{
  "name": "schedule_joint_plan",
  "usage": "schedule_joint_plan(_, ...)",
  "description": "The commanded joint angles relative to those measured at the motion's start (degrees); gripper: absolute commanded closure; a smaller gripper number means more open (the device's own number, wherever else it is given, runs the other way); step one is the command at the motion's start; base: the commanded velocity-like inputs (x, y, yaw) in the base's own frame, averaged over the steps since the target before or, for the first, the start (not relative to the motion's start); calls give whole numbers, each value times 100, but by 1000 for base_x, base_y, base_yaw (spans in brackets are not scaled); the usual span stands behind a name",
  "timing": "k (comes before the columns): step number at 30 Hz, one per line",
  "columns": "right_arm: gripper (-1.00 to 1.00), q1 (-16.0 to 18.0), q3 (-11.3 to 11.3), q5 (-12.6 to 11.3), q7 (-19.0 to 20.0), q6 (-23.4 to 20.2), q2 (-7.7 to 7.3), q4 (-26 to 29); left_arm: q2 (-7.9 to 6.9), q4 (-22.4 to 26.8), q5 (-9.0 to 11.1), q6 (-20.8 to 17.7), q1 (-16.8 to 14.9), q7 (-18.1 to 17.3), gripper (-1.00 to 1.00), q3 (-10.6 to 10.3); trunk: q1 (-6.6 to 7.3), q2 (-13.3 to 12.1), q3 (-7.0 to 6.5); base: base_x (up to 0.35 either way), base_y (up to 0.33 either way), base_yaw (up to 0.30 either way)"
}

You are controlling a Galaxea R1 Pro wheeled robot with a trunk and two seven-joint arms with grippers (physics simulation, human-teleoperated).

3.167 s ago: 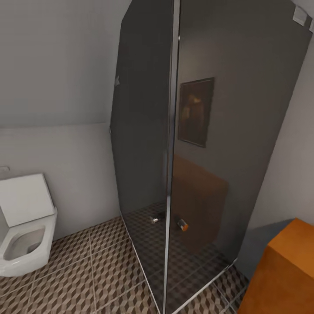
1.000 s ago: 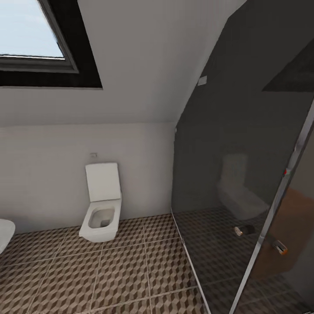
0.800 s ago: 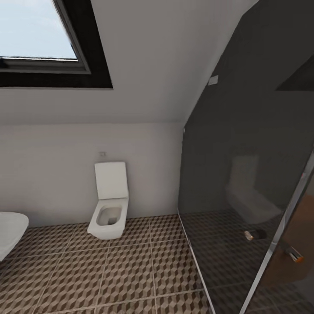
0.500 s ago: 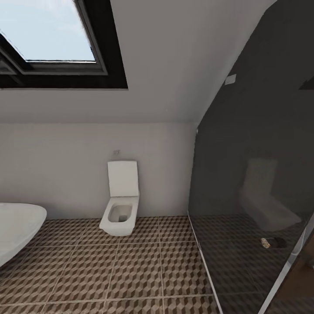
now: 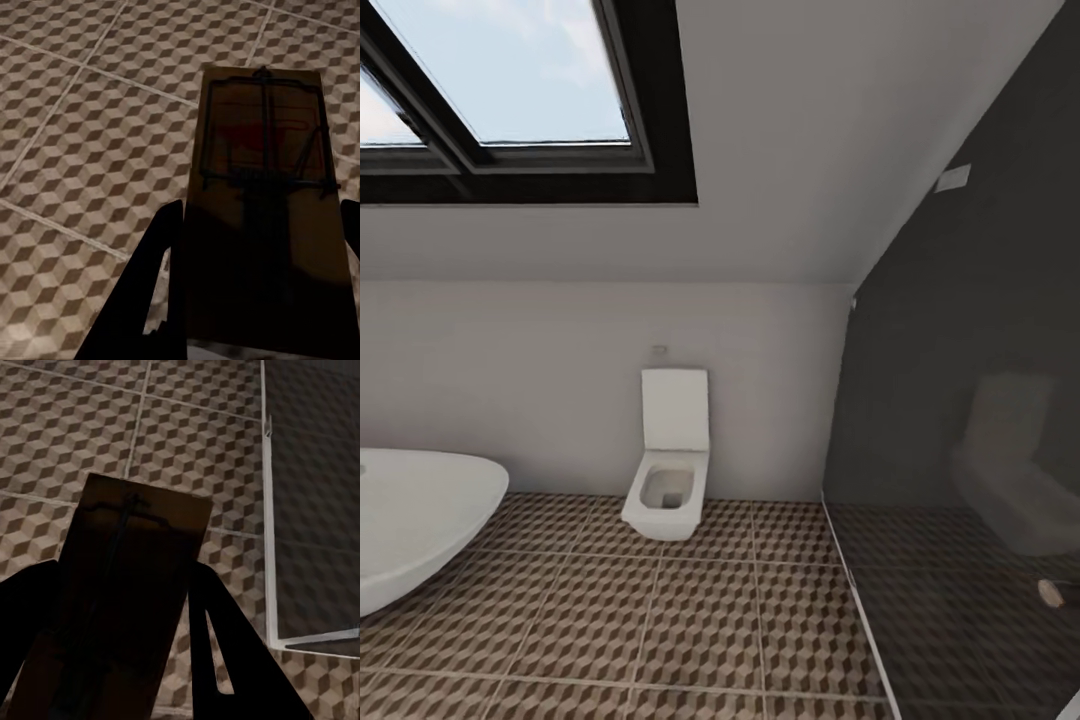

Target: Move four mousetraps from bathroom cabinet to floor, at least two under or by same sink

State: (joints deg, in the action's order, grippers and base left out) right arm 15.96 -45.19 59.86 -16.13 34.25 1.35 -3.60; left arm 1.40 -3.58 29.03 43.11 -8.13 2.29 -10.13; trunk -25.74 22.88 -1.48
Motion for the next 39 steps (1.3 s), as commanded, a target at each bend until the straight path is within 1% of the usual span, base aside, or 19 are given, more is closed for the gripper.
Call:
schedule_joint_plan(1,100,4,-33,60,-48,12,-3,-18,-1,-20,5,24,-6,36,100,-49,-4,4,2,220,252,7)
schedule_joint_plan(29,100,4,-33,61,-47,12,-3,-18,-34,-20,4,13,-6,43,100,-41,-4,4,2,255,231,0)
schedule_joint_plan(39,100,4,-33,61,-47,12,-3,-18,-34,-20,-1,13,-7,43,100,-41,-4,4,-8,282,204,-118)
